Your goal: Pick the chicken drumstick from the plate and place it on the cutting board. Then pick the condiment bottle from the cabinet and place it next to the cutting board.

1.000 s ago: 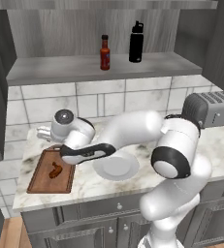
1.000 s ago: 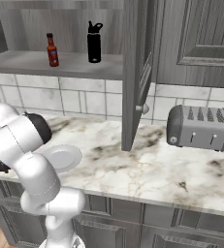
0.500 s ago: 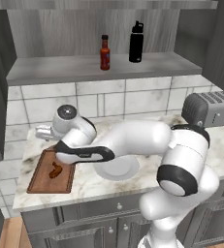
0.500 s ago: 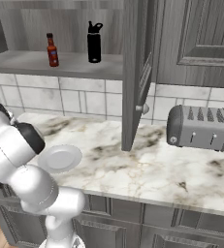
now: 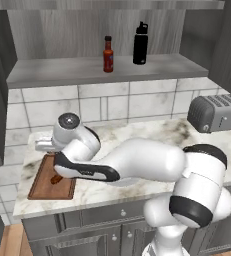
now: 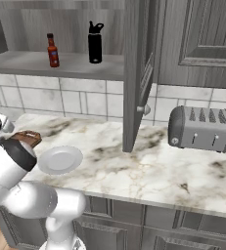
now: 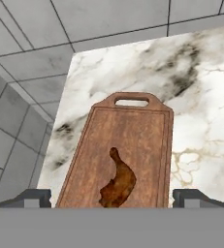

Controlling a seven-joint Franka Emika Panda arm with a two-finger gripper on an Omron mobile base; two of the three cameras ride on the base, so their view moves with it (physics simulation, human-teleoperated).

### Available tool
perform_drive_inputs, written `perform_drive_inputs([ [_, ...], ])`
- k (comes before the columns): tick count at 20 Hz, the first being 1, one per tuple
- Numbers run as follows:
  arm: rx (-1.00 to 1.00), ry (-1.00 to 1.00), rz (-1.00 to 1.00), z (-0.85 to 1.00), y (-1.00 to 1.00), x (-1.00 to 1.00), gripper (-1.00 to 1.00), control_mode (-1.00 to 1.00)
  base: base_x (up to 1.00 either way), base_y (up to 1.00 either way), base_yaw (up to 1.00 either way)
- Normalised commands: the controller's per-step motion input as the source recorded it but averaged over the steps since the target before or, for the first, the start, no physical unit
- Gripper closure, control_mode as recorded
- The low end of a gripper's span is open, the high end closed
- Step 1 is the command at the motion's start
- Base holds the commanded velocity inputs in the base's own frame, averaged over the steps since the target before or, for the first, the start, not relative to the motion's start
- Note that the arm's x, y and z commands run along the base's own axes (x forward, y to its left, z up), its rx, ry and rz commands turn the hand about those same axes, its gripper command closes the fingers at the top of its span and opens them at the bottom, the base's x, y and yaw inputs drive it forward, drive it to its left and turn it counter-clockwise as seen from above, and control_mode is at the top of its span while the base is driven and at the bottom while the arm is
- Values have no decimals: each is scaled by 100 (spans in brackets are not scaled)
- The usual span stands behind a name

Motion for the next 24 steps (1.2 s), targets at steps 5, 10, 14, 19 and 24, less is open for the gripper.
perform_drive_inputs([
  [5,-2,-6,12,24,-11,-33,-100,-100,0,0,0],
  [10,0,-8,16,33,-26,-11,-100,-100,0,0,0],
  [14,0,-8,20,16,-37,0,-100,-100,0,0,0],
  [19,0,-5,25,1,-33,0,-100,-100,0,0,0],
  [24,0,-2,29,-1,-16,13,-100,-100,0,0,0],
])
